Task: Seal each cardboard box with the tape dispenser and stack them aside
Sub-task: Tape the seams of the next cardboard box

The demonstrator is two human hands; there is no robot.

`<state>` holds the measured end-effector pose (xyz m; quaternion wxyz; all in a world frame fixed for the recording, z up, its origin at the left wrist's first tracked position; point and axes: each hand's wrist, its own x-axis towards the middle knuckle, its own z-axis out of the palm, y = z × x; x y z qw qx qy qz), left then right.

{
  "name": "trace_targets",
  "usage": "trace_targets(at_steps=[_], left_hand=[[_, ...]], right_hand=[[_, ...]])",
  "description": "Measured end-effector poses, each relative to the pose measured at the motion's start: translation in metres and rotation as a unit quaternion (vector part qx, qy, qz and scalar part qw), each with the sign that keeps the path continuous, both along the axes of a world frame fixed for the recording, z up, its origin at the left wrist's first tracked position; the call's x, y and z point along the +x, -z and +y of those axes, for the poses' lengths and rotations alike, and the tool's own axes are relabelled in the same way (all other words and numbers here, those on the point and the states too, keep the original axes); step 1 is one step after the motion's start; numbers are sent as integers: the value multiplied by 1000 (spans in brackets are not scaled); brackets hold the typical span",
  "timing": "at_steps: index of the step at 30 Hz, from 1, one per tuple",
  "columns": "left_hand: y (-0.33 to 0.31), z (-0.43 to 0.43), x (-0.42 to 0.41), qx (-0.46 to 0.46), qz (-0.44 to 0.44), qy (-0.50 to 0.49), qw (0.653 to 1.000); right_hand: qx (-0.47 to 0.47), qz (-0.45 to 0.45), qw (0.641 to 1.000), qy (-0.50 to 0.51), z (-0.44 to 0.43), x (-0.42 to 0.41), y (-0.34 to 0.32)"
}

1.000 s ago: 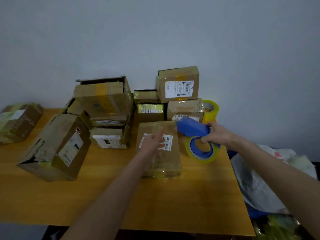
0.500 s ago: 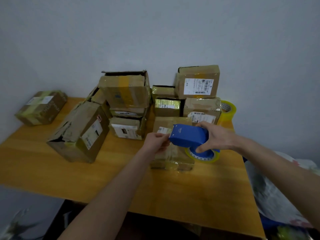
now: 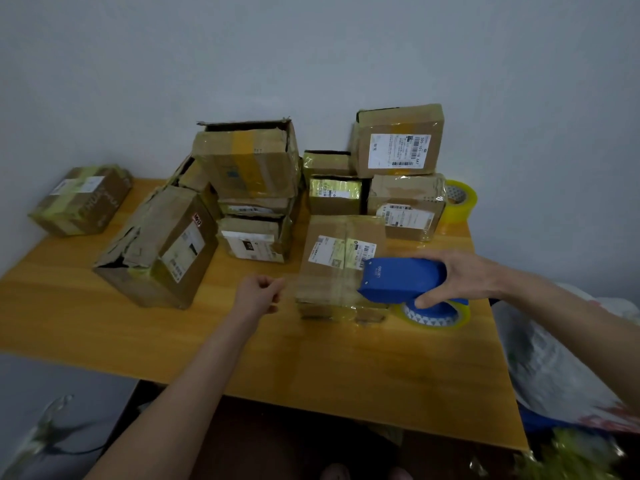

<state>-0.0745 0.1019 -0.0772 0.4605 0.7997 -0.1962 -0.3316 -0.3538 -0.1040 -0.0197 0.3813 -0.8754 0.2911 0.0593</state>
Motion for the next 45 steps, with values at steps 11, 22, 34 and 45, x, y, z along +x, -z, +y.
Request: trace_targets(at_steps=[11, 22, 34, 45], left_hand=[[23, 15, 5, 28, -27, -34, 999], [40, 5, -8, 41, -47, -31, 998], [54, -5, -8, 68, -51, -25, 996], [58, 6, -7, 211, -189, 64, 957]], right_hand=[[-20, 69, 997, -5, -9, -32, 19], [-30, 110, 993, 16, -10, -39, 27], [-14, 149, 989, 21, -11, -29, 42], [-82, 180, 980, 8, -3, -24, 58]])
